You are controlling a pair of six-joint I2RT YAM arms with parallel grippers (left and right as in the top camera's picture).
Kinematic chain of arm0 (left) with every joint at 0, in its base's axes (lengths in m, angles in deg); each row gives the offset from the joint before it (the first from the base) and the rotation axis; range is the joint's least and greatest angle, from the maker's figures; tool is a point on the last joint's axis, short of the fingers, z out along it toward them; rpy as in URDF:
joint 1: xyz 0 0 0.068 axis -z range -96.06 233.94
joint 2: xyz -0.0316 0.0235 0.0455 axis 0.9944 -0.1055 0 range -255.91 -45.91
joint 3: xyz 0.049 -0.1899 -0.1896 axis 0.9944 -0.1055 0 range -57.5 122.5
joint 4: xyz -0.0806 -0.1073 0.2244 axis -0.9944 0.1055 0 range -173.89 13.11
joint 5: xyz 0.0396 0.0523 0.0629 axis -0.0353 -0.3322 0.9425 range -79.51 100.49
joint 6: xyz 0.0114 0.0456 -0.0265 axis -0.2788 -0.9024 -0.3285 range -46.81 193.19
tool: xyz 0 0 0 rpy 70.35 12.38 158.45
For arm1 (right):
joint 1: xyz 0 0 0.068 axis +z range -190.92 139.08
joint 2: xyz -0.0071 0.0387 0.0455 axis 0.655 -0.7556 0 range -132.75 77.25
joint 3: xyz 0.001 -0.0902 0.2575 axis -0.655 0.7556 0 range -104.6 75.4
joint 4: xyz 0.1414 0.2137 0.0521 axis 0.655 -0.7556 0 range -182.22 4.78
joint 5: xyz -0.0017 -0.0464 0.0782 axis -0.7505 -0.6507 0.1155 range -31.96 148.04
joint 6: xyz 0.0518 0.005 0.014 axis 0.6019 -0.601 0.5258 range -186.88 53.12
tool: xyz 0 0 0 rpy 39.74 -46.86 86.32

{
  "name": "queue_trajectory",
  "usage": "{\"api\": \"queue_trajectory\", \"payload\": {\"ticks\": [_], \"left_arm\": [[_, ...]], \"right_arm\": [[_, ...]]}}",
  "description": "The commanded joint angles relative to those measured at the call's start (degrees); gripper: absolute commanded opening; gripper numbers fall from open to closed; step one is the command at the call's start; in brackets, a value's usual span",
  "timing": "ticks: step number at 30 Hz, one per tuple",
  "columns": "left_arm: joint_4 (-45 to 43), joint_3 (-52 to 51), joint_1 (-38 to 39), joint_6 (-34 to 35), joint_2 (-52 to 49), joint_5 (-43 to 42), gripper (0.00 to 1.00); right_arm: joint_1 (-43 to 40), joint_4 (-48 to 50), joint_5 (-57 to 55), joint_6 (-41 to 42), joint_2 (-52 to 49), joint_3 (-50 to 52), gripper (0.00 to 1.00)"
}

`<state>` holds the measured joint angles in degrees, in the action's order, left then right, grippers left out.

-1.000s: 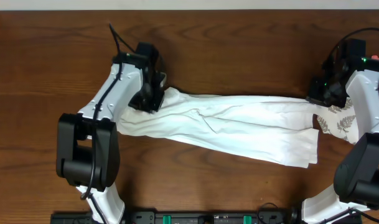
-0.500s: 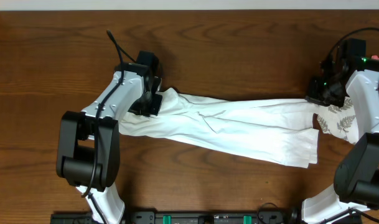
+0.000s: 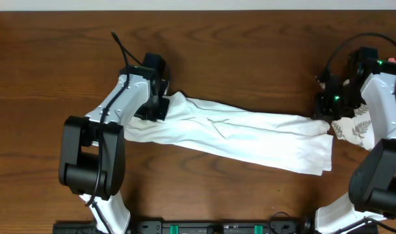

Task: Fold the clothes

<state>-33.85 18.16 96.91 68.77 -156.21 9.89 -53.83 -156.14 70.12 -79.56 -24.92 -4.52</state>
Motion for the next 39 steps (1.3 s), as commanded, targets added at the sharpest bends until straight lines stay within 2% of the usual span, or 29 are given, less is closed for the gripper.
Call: {"api": "queue_trajectory", "payload": {"ticks": [1, 3, 5, 7, 13, 18, 21, 24, 30, 39], "left_arm": [[-0.07, -0.24, -0.04, 0.70, -0.61, 1.29, 0.06], [-0.24, -0.24, -0.04, 0.70, -0.61, 1.29, 0.06], [-0.35, -0.24, -0.04, 0.70, -0.61, 1.29, 0.06], [-0.50, -0.24, -0.04, 0.70, -0.61, 1.29, 0.06], [-0.70, -0.24, -0.04, 0.72, -0.61, 1.29, 0.06], [-0.70, -0.24, -0.04, 0.70, -0.61, 1.29, 0.06], [-0.70, -0.24, -0.04, 0.70, -0.61, 1.31, 0.06], [-0.74, -0.24, -0.04, 0.70, -0.61, 1.29, 0.06], [-1.38, -0.24, -0.04, 0.72, -0.61, 1.29, 0.06], [-2.78, -0.24, -0.04, 0.72, -0.61, 1.27, 0.06]], "right_arm": [[-0.52, -1.53, -13.35, 5.81, 0.70, 0.09, 0.08], [-0.59, -1.77, -18.99, 9.90, 0.70, 0.09, 0.18], [-0.59, -1.73, -21.51, 12.04, 0.70, 0.09, 0.21], [-0.57, -1.53, -21.49, 12.50, 0.70, 0.09, 0.33], [-0.52, 1.73, -14.88, 13.07, 0.70, 0.09, 0.28], [0.04, 5.64, -0.11, 11.98, 0.70, 0.09, 0.26], [1.55, 5.81, 4.37, 10.93, 0.66, 0.13, 0.29], [3.76, 7.15, 4.46, 10.91, 0.55, 0.52, 0.34], [10.69, 13.68, 6.12, 11.91, 0.52, 2.93, 0.33], [22.56, 37.92, -0.07, 23.45, -0.48, 15.37, 0.31]]}}
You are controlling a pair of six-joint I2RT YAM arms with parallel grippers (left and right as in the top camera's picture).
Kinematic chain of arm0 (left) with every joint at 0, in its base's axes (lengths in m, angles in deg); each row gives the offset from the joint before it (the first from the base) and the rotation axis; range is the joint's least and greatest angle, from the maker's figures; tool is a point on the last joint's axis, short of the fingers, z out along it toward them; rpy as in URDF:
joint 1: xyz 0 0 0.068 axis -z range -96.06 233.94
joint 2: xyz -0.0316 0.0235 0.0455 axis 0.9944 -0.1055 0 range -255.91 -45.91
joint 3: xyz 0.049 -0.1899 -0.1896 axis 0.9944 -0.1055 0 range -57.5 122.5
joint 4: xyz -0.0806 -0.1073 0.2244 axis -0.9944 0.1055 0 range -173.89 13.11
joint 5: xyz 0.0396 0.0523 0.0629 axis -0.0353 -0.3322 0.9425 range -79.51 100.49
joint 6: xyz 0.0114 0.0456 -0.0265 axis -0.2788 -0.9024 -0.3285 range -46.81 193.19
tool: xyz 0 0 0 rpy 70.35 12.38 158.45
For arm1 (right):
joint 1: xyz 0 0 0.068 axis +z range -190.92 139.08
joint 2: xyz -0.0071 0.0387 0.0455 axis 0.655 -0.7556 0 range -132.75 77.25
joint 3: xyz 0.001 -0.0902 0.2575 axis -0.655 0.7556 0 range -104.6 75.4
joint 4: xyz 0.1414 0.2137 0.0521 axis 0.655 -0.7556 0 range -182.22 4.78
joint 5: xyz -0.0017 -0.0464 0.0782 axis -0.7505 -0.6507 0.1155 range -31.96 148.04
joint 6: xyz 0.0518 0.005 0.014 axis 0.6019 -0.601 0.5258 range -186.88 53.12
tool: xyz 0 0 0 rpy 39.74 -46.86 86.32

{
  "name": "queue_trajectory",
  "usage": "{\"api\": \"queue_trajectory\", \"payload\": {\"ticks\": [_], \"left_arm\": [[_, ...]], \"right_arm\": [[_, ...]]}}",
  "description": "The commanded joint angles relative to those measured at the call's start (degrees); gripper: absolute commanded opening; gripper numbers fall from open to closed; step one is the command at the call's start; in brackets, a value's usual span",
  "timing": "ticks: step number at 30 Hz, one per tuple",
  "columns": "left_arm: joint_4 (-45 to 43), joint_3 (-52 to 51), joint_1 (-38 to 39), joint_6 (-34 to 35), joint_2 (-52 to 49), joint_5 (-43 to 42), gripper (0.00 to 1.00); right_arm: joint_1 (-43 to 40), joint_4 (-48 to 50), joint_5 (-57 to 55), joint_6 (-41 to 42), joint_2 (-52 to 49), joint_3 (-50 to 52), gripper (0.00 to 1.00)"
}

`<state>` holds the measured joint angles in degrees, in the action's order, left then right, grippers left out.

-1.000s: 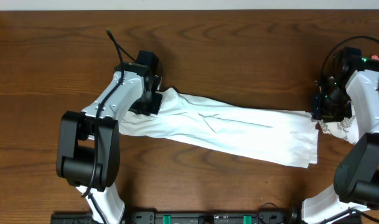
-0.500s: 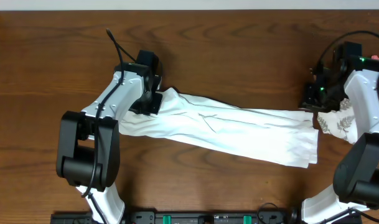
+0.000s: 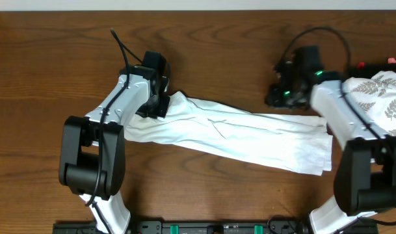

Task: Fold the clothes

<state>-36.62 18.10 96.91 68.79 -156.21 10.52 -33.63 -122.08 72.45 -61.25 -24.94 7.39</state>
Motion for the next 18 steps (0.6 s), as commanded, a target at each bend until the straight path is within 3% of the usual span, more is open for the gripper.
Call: {"api": "queue_trajectory", "payload": {"ticks": [1, 8, 18], "left_arm": [[-0.02, -0.17, -0.04, 0.68, -0.61, 0.63, 0.06], [-0.02, -0.17, -0.04, 0.70, -0.61, 0.63, 0.06], [-0.02, -0.17, -0.04, 0.70, -0.61, 0.63, 0.06]], "right_arm": [[3.15, 6.29, -2.38, 5.62, -0.68, 4.61, 0.31], [6.14, 9.70, -2.14, 7.63, -1.44, 6.80, 0.30], [8.13, -2.60, -1.29, 7.58, -1.46, 7.02, 0.29]]}}
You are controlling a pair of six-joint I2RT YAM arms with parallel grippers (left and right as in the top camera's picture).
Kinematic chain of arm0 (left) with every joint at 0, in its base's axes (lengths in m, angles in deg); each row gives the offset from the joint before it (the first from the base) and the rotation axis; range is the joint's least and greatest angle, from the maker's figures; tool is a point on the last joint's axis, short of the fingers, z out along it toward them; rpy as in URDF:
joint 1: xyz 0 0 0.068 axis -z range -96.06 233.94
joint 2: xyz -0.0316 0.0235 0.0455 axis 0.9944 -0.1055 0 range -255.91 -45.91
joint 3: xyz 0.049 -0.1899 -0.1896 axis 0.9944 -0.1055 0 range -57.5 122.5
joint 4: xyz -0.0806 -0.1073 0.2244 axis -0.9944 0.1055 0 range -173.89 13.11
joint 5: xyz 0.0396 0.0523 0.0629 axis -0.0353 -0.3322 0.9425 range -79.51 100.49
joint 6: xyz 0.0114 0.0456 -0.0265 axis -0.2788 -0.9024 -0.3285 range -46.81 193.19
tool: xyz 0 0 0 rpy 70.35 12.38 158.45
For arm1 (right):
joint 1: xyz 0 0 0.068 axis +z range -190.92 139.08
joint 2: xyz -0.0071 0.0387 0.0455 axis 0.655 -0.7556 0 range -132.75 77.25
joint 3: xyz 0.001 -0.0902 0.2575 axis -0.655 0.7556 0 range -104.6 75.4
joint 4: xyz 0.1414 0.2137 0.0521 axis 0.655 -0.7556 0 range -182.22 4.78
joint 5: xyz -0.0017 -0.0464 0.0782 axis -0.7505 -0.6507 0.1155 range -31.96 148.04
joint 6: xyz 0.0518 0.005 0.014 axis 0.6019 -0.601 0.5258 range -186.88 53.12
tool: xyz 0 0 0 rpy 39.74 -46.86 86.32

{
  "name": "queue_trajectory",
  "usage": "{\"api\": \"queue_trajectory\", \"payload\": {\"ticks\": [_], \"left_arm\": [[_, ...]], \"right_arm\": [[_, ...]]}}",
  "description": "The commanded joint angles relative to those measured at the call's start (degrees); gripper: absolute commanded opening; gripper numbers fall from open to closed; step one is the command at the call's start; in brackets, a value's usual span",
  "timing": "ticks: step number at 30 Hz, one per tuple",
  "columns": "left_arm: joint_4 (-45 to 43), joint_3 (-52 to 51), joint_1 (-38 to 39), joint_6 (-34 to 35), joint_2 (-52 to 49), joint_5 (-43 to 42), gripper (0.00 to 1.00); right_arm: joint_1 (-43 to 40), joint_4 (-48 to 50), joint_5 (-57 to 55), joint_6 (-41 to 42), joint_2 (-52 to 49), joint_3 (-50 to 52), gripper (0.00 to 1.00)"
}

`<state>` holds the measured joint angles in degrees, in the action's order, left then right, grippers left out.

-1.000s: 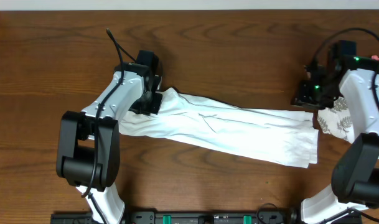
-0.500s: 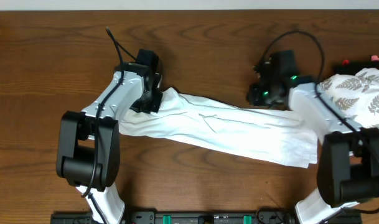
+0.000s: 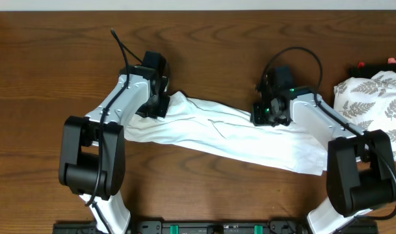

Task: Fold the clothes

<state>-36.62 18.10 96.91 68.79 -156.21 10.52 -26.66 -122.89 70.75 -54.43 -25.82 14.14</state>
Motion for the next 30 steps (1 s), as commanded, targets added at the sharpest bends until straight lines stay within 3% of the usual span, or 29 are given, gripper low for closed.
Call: {"api": "queue_trajectory", "payload": {"ticks": [1, 10, 16, 22, 30], "left_arm": [[-0.02, -0.17, -0.04, 0.70, -0.61, 0.63, 0.06], [0.00, -0.17, -0.04, 0.70, -0.61, 0.63, 0.06], [-0.04, -0.17, -0.04, 0.70, -0.61, 0.63, 0.06], [-0.04, -0.17, -0.04, 0.70, -0.61, 0.63, 0.06], [-0.35, -0.17, -0.04, 1.81, -0.61, 0.63, 0.06]], "right_arm": [[1.40, -3.52, 1.53, 0.68, -0.59, 0.26, 0.30], [2.16, -12.85, 4.28, -0.57, -0.59, 0.26, 0.31], [2.16, -13.81, 4.24, -0.52, -0.55, 0.24, 0.17], [1.31, -12.11, 3.13, -0.96, 2.91, -3.80, 0.18], [-3.13, -8.57, -13.33, 1.90, 7.13, -7.56, 0.18]]}}
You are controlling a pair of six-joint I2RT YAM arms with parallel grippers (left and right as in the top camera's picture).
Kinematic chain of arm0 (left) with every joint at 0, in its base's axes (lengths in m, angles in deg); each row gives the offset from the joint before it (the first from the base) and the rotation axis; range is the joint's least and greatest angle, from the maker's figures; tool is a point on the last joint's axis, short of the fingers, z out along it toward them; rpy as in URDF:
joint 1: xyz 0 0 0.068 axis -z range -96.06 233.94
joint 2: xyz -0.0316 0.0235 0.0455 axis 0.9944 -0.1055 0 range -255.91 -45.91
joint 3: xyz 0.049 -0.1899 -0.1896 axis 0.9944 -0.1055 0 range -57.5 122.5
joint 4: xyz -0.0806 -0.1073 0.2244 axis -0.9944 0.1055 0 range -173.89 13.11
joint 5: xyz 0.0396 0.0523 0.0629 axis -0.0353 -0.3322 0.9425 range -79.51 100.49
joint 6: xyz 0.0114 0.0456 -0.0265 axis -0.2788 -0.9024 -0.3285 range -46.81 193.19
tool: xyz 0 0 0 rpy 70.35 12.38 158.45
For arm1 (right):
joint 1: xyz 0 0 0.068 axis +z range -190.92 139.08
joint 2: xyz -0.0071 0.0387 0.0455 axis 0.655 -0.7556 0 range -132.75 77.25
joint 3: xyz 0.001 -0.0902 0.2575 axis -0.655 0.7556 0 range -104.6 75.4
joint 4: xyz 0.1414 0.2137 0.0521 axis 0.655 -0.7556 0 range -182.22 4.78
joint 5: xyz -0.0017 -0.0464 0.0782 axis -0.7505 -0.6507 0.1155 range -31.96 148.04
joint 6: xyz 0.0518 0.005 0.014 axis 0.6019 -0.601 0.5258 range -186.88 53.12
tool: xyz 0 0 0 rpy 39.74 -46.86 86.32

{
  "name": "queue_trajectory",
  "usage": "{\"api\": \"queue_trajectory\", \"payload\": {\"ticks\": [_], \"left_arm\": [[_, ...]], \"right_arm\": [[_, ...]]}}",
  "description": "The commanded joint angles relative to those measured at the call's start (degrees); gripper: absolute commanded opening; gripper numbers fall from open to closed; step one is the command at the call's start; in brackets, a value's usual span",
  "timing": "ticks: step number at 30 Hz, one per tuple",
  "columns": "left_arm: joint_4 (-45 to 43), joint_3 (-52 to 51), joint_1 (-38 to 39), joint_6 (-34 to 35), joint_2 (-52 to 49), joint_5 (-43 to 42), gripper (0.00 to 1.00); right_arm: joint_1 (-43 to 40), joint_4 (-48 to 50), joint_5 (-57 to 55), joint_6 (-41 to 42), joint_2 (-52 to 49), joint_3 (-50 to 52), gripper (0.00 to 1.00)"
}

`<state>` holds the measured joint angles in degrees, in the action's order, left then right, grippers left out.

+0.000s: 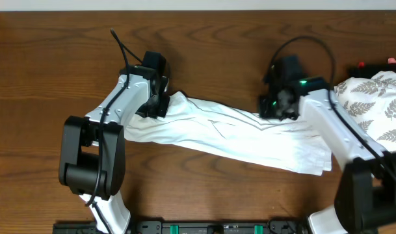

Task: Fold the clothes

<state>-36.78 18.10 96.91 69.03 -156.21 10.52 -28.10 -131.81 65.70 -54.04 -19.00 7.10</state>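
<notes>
A long white garment (237, 140) lies spread across the table from left to lower right. My left gripper (160, 107) is at its upper left corner, shut on the fabric, which peaks up into it. My right gripper (276, 112) sits on the garment's far edge, right of the middle. It is shut on the edge, and small creases run toward it. From overhead, both wrists hide the fingertips.
A white cloth with a grey fern print (378, 107) lies in a heap at the right edge of the table, just beyond my right arm. A small red thing (360, 65) shows behind it. Bare brown wood (217, 52) surrounds the garment.
My right gripper has shifted a little right and back along the garment's far edge, and the fabric there is now creased toward it. My left gripper has stayed at the corner.
My right gripper was first at the garment's right end, beside the fern cloth. Then it was over bare table behind the garment, then down on the garment's far edge near the middle. Now it holds that edge. My left gripper held the left corner throughout.
</notes>
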Motion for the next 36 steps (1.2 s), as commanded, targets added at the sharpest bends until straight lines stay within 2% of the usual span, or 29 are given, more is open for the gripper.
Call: {"api": "queue_trajectory", "payload": {"ticks": [1, 13, 24, 36], "left_arm": [[-0.31, -0.17, -0.04, 1.73, -0.61, 0.63, 0.06], [-0.09, -0.17, -0.04, 1.95, -0.61, 0.63, 0.06], [-0.11, -0.17, -0.04, 1.92, -0.61, 0.66, 0.06], [-0.37, -0.17, -0.04, 1.92, -0.61, 0.66, 0.06]], "right_arm": [[-2.43, 0.74, -9.75, 1.51, -0.33, -0.33, 0.18], [-7.39, -1.18, -10.40, 1.57, -13.35, 0.15, 0.15], [-7.39, -14.08, -10.01, 1.25, -13.60, 0.20, 0.14], [-8.35, -16.96, -9.94, 1.31, -13.57, 0.09, 0.14]]}}
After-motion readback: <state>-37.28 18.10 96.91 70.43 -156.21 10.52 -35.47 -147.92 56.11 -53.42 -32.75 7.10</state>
